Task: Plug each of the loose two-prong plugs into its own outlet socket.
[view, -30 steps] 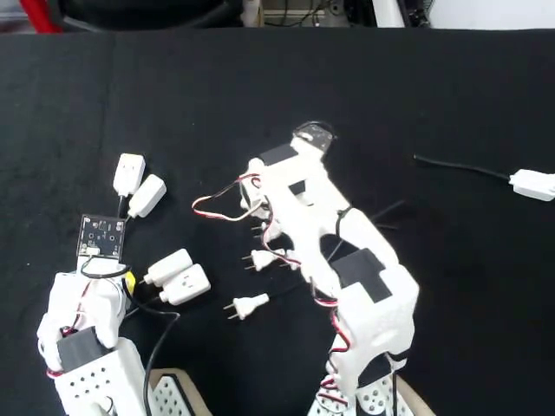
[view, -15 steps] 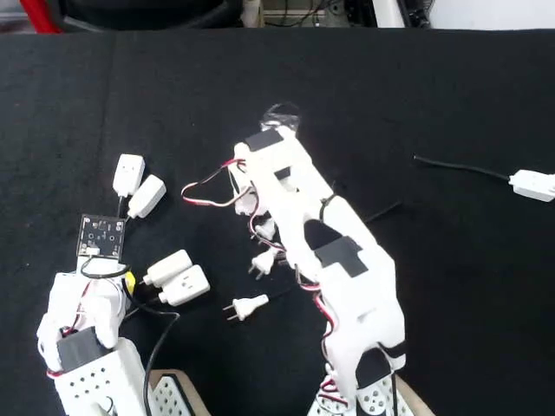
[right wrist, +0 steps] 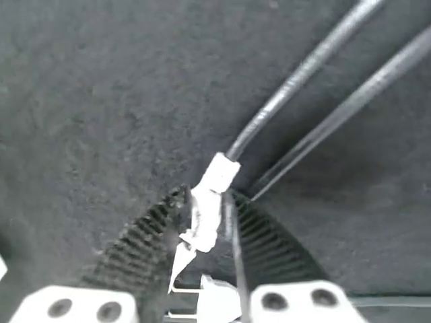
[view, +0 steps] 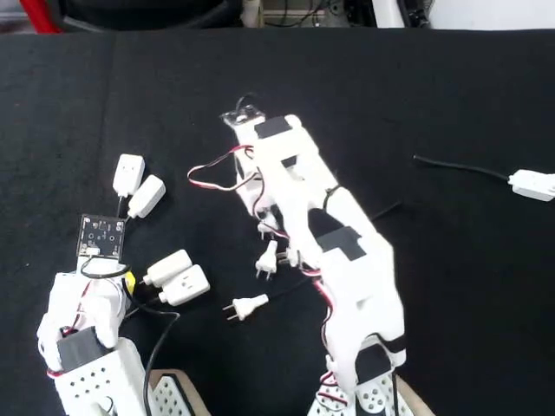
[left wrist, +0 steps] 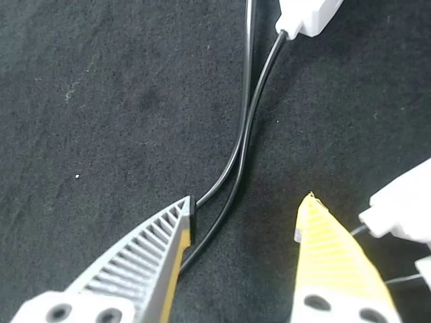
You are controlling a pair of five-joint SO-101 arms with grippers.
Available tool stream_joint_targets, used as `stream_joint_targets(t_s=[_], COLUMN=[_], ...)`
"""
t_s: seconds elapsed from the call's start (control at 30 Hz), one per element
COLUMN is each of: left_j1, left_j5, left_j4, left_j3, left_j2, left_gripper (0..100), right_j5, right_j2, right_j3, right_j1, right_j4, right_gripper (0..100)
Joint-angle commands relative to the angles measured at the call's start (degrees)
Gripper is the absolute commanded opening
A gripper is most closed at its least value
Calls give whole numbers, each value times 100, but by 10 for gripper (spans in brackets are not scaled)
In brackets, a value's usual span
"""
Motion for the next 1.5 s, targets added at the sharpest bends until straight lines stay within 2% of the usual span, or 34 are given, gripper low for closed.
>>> stream_joint_targets(t_s=[0.0,0.33,0.43,0.67,0.83,1.03,1.33,1.4,1.47], left_j1=[66,66,66,66,66,75,92,295,567], left_j5=[-26,-26,-26,-26,-26,-26,9,18,53], left_j4=[-105,-105,-105,-114,-114,-123,-123,-123,-79], left_j3=[110,110,110,110,110,110,110,110,66], left_j2=[-53,-53,-53,-53,-53,-53,-53,-62,-62], left_gripper=[249,249,249,249,249,249,249,249,248], right_j5=[70,-782,-818,-615,-457,-484,-492,-527,-897], right_j2=[84,655,716,664,-189,-2079,-5464,-6009,-6475], right_j3=[-31,154,-57,-330,13,1789,5068,5648,6229], right_j1=[-202,-712,-633,-396,-378,-246,-378,-440,-615], right_j4=[202,360,360,457,431,-835,-3701,-4431,-5152], right_gripper=[106,87,39,39,39,39,34,11,14])
